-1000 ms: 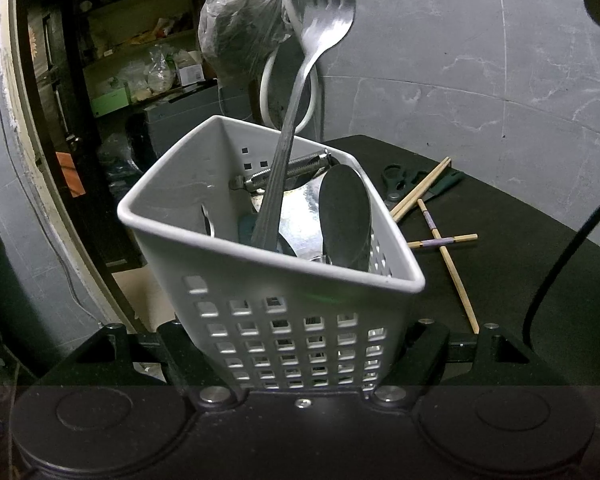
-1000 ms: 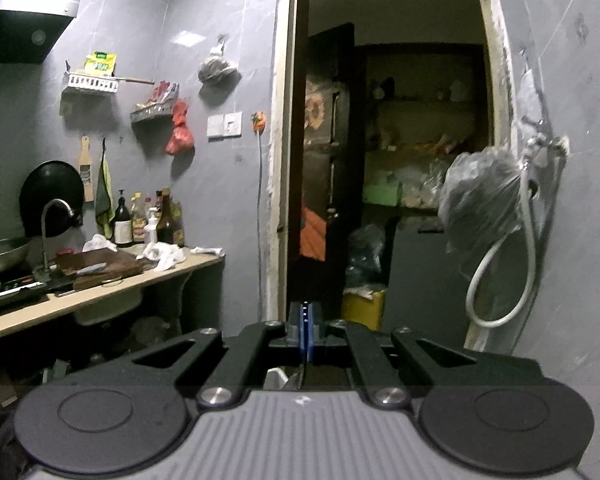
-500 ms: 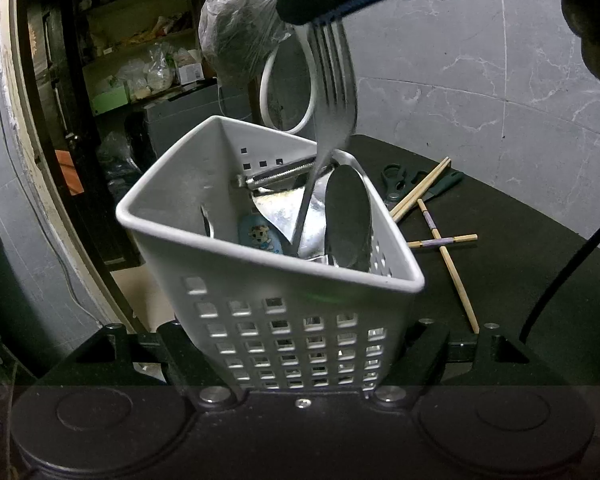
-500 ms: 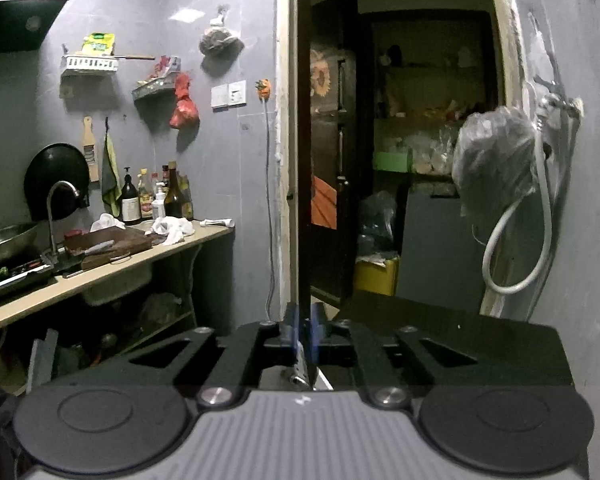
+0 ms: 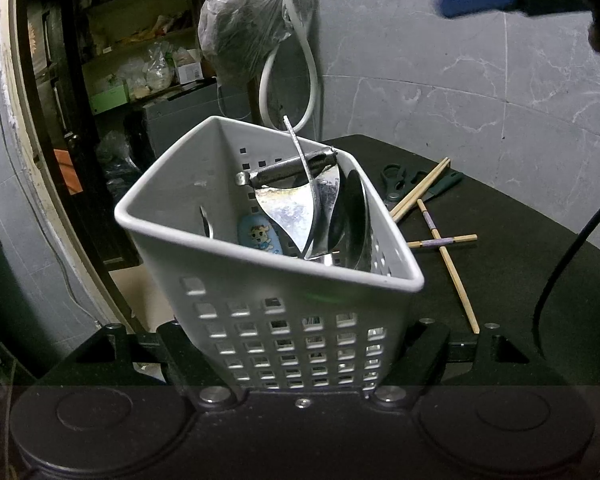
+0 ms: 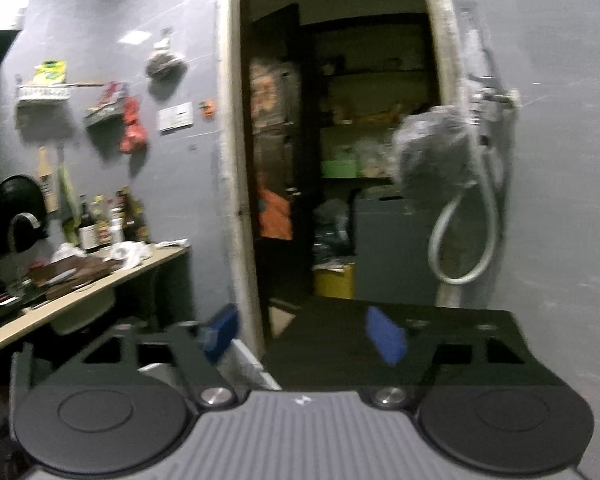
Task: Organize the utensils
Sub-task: 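Open the right gripper to release the fork into the basket, then move the right gripper to the purple-banded chopsticks and grasp one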
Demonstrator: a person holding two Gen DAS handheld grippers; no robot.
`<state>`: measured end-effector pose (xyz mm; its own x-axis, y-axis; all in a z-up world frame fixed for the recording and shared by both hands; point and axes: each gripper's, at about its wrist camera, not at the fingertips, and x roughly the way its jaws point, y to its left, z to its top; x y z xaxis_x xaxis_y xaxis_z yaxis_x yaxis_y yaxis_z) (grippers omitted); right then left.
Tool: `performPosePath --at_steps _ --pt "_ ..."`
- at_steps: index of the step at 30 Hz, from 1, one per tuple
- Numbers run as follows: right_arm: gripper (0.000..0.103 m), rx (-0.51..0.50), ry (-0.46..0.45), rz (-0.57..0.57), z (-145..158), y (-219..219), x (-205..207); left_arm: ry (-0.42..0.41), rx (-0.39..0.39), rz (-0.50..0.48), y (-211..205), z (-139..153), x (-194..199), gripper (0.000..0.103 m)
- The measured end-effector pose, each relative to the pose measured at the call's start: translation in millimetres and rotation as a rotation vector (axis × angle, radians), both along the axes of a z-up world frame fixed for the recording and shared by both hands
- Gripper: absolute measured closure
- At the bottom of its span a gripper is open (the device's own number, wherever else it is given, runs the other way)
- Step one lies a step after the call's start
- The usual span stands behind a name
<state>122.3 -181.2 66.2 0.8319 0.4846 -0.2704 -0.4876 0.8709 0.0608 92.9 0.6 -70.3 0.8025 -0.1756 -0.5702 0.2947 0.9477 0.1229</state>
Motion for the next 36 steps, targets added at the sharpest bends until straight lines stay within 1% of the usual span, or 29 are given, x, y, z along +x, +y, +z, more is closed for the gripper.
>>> performPosePath --at_steps 1,2,6,8,10,12,14,16,22,27,32,36 --pt "0.004 -0.001 0.0 -0.035 -1 -5 0 0.0 0.0 0.0 0 0 0 0.025" --pt "0.002 -0.001 0.0 -0.065 -2 -10 -2 0.0 0.0 0.0 0 0 0 0.025" --pt "0.0 -0.011 0.05 -0.174 -13 -29 0 0.001 0.0 -0.002 0 0 0 0.025" --pt "0.0 -0.022 0.09 -0.228 -23 -38 2 0.0 0.0 -0.001 0 0 0 0.025" --pt "0.0 -0.064 0.143 -0.279 -37 -42 5 0.001 0.0 -0.001 0 0 0 0.025" --pt "0.0 -0.114 0.223 -0.328 -56 -46 11 0.001 0.0 -0.001 0 0 0 0.025" --pt "0.0 -0.129 0.299 -0.359 -73 -50 15 0.002 0.0 -0.001 0 -1 1 0.025" --pt "0.0 -0.126 0.347 -0.374 -86 -53 18 0.003 0.001 -0.001 -1 -1 1 0.025" --pt "0.0 -0.13 0.409 -0.37 -113 -61 39 0.002 0.002 -0.002 -1 -1 1 0.025" --pt "0.0 -0.151 0.446 -0.315 -131 -62 67 0.004 0.006 0.0 0 0 2 0.024" --pt "0.001 -0.135 0.464 -0.275 -141 -58 92 0.005 0.007 0.007 0 0 3 0.024" --pt "0.006 -0.161 0.48 -0.238 -150 -49 104 0.006 0.009 0.009 0 0 0 0.024"
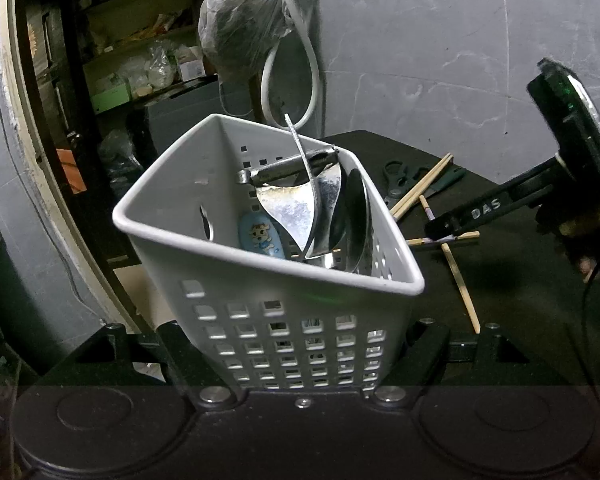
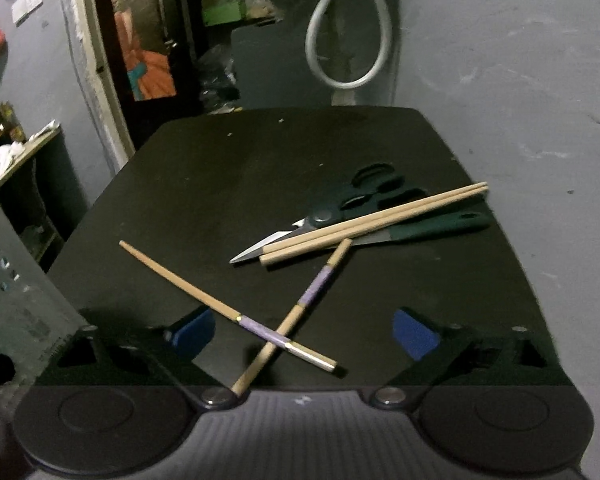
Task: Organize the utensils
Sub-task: 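Move the right gripper to the purple-banded chopsticks and grasp one, then open the right gripper slightly to gather the second chopstick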
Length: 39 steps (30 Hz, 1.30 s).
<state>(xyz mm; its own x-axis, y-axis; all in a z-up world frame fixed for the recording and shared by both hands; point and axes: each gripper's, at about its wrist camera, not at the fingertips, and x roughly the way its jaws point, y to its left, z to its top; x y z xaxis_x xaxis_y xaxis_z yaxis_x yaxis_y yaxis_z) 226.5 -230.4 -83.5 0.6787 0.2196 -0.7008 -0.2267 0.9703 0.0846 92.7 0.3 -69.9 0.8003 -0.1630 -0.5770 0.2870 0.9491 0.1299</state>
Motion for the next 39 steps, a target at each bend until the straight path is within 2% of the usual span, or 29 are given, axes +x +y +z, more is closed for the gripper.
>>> performPosePath --at_steps 8,10,12,13,14,15,18,25,27,39 --pt "0.027 -0.02 0.023 0.034 -8 8 2 0.002 -0.002 0.001 2 0 0 0.024" --pt "0.039 -0.016 0.029 0.046 -9 7 1 0.002 -0.002 0.001 2 0 0 0.024" --pt "0.059 -0.015 0.046 0.048 -11 4 0 0.002 -0.003 0.002 2 0 0 0.024" --pt "0.064 -0.009 0.052 0.05 -12 2 -1 0.003 -0.004 0.002 3 0 0 0.024" --pt "0.074 -0.002 0.055 0.049 -12 1 -2 0.003 -0.004 0.002 4 -1 -1 0.024" --pt "0.079 0.0 0.056 0.049 -12 0 -4 0.003 -0.005 0.002 5 -1 0 0.024" --pt "0.084 0.01 0.058 0.059 -12 -4 -10 0.002 -0.006 0.001 6 -1 -1 0.024" --pt "0.09 0.028 0.046 0.079 -8 -3 -22 0.002 -0.004 0.0 5 -1 0 0.024" --pt "0.096 0.039 0.039 0.068 -4 -2 -27 0.002 -0.004 -0.001 5 -1 0 0.024" --pt "0.096 0.103 0.027 -0.023 12 -30 -69 -0.004 -0.004 -0.012 5 -1 0 0.024"
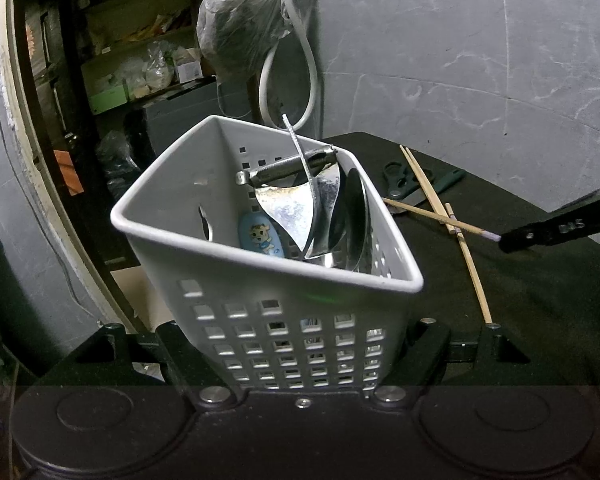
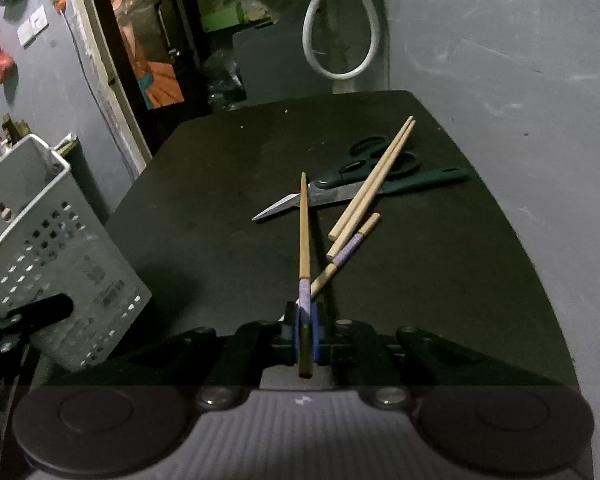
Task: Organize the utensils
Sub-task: 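Open the right gripper slightly to gather the second chopstick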
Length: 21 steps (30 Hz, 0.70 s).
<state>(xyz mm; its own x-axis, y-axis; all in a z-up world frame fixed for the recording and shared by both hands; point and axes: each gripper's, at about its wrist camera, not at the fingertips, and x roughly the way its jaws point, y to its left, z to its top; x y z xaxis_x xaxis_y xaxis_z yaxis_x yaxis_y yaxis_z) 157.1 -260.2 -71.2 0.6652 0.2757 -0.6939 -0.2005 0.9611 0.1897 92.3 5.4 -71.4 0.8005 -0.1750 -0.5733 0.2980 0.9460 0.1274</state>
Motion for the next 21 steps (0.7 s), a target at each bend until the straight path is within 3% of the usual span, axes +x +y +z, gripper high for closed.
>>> performPosePath --at_steps 11,13,15,18,21 --pt "0.095 0.026 0.104 -0.049 -18 -10 -21 -0.001 0.0 -0.004 1 1 -1 0.024" --pt "0.09 0.044 0.118 -0.056 -22 -9 -20 -0.001 0.001 -0.006 1 1 -1 0.024" --pt "0.07 0.06 0.116 -0.06 -22 -7 -17 -0.001 0.002 -0.008 1 1 -1 0.024" --pt "0.055 0.074 0.092 -0.067 -18 -3 -9 -0.001 0.002 -0.009 1 2 -1 0.024" --pt "0.05 0.063 0.091 -0.075 -17 4 3 -0.001 0.002 -0.009 1 2 -1 0.024"
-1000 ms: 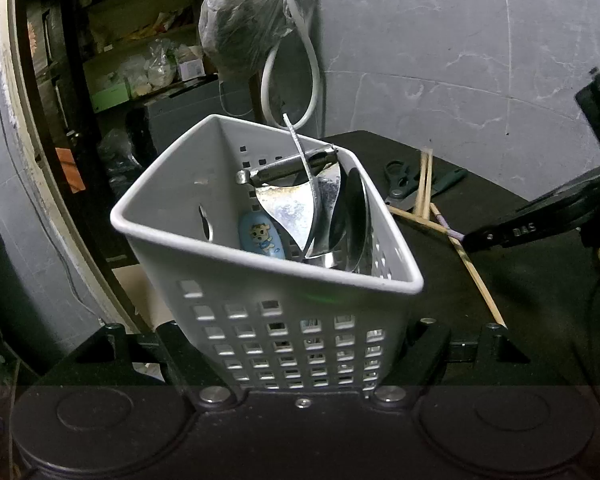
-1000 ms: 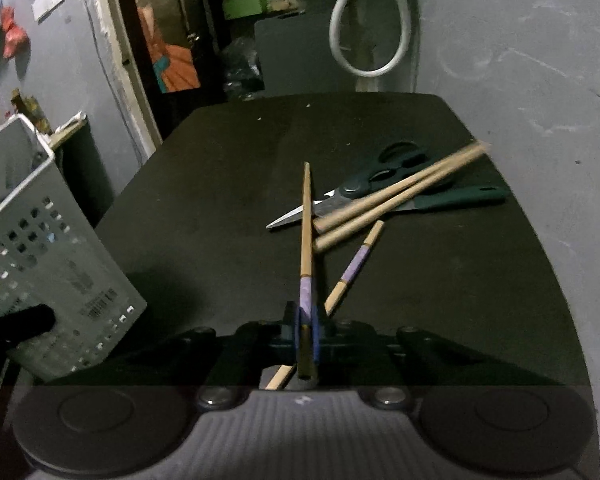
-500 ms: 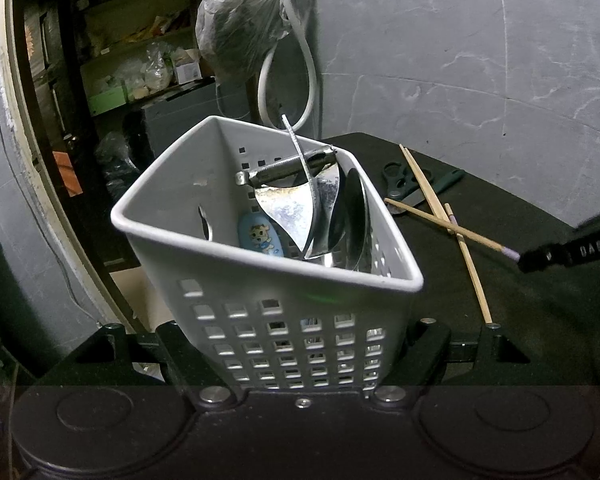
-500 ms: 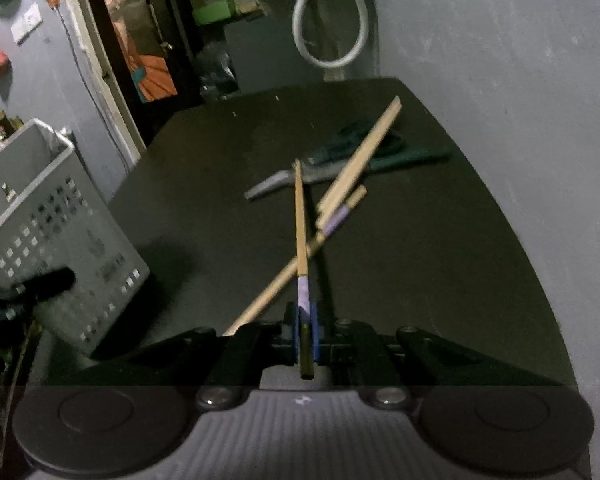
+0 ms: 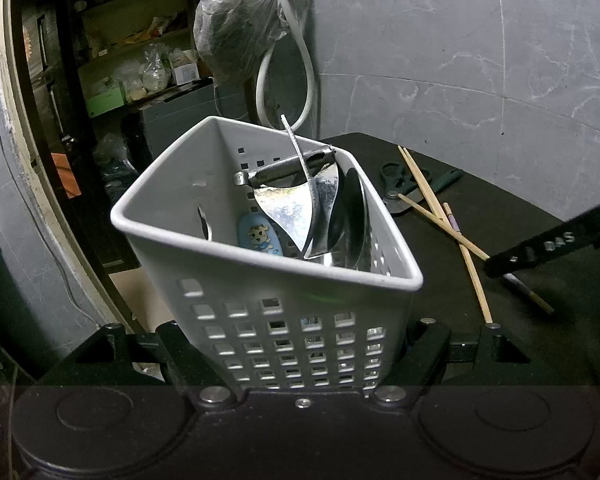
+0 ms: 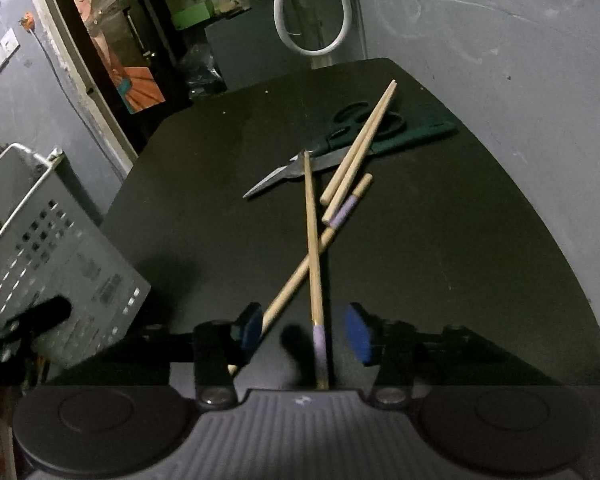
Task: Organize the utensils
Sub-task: 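Open the right gripper slightly to gather the second chopstick, then close the right gripper on both chopsticks, aligning them together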
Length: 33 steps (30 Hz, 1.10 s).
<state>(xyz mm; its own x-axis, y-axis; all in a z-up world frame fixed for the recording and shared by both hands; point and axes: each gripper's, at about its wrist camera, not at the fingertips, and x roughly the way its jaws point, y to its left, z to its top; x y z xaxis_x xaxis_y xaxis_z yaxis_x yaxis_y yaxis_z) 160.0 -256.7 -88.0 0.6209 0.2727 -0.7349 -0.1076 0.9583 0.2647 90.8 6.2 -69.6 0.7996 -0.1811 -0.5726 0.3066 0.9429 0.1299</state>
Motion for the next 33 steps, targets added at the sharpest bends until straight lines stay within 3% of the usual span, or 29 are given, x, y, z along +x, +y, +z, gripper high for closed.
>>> performPosePath --at_steps 8,10,11,15,20,33 --pt "0.052 -0.082 0.008 -0.005 -7 24 29 0.0 0.0 0.001 0 0 0 0.024" --pt "0.061 -0.113 0.007 0.005 -6 29 33 0.0 0.0 0.001 0 0 0 0.024" --pt "0.073 -0.125 0.009 0.01 -6 30 31 0.0 0.0 0.001 0 0 0 0.024" --pt "0.09 -0.144 0.019 0.021 -5 29 26 -0.001 0.0 0.0 0 0 0 0.024" --pt "0.094 -0.159 0.025 0.074 -3 22 11 -0.001 0.0 0.0 0 0 0 0.024" --pt "0.096 -0.314 -0.05 0.429 2 45 -30 0.0 0.0 0.002 0 0 0 0.024"
